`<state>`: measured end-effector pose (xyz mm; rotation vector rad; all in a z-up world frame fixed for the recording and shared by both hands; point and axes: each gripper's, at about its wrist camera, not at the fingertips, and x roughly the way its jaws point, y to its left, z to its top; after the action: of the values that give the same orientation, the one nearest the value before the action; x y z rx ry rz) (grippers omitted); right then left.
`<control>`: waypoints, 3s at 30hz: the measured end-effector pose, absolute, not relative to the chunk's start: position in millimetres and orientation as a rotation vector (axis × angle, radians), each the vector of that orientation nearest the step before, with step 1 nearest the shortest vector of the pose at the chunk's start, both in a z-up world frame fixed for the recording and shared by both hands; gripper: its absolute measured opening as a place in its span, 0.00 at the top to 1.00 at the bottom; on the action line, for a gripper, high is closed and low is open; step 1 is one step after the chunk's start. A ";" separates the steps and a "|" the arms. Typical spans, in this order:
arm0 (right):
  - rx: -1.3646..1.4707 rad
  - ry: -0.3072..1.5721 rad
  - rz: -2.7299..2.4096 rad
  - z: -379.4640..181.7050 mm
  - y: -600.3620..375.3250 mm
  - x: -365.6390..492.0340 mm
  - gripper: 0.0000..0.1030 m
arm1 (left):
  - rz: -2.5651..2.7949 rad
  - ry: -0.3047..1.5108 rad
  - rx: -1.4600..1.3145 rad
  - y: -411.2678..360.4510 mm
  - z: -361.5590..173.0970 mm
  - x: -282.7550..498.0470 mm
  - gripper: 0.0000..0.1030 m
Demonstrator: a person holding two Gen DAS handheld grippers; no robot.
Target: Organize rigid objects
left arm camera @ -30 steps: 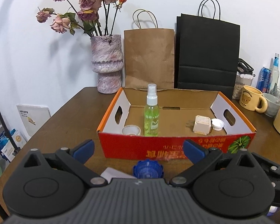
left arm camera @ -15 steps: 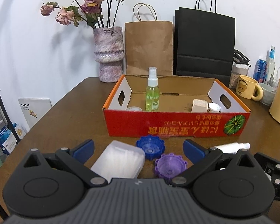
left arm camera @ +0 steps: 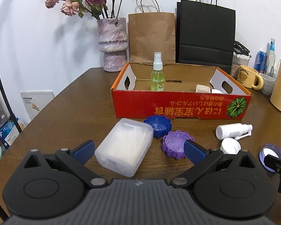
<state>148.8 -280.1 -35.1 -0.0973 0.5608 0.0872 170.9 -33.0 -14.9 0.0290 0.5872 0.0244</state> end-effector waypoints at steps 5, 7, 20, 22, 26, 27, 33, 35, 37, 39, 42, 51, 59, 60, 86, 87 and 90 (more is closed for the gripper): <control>-0.101 0.590 0.080 -41.6 -289.4 146.5 0.00 | 0.027 0.593 0.021 -27.0 -18.4 165.4 0.00; -0.102 0.606 0.084 -44.4 -293.3 148.2 0.00 | 0.029 0.592 0.020 -24.8 -19.6 162.9 0.00; -0.045 0.694 0.095 -58.3 -302.7 167.5 0.21 | 0.049 0.596 0.014 -14.6 -23.3 158.3 0.00; -0.035 0.701 0.100 -60.3 -302.6 169.1 0.31 | 0.050 0.597 0.016 -13.9 -23.8 158.4 0.00; -0.025 0.688 0.108 -60.1 -301.0 168.6 0.37 | 0.051 0.600 0.015 -11.5 -25.3 160.5 0.00; -0.031 0.680 0.105 -60.2 -299.5 168.1 0.37 | 0.051 0.600 0.016 -11.6 -25.8 161.3 0.00; -0.017 0.631 0.106 -55.7 -293.4 168.0 0.37 | 0.054 0.604 0.019 -9.4 -28.3 165.9 0.00; -0.016 0.615 0.109 -54.1 -290.5 167.9 0.37 | 0.054 0.605 0.022 -7.8 -28.8 168.5 0.00; -0.013 0.602 0.115 -52.9 -286.9 168.5 0.37 | 0.054 0.609 0.025 -5.9 -29.4 172.2 0.00; -0.011 0.593 0.123 -52.1 -282.9 169.7 0.37 | 0.045 0.611 0.026 -4.8 -30.1 175.7 0.00; -0.010 0.581 0.124 -51.2 -278.0 171.2 0.37 | 0.039 0.617 0.046 -4.9 -31.8 182.6 0.00; -0.004 0.553 0.127 -50.6 -264.8 176.8 0.37 | 0.020 0.635 0.098 -3.0 -38.6 209.1 0.00; -0.002 0.536 0.125 -52.4 -258.0 178.8 0.37 | 0.005 0.658 0.073 1.4 -49.5 224.4 0.00; 0.000 0.535 0.125 -52.7 -257.2 179.0 0.37 | 0.003 0.659 0.071 1.5 -51.0 225.5 0.00; 0.010 0.499 0.137 -50.5 -252.0 173.4 0.37 | -0.030 0.629 0.026 2.4 -55.0 222.5 0.33; 0.009 0.498 0.137 -50.4 -252.0 172.9 0.37 | -0.027 0.626 0.023 2.7 -54.4 222.0 0.34; 0.007 0.494 0.137 -50.1 -251.8 172.1 0.37 | -0.019 0.612 0.018 4.3 -52.5 220.5 0.34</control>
<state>172.1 -251.8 -50.1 0.0073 0.4939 0.1372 220.5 4.3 -52.5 0.0175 0.6123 -0.0190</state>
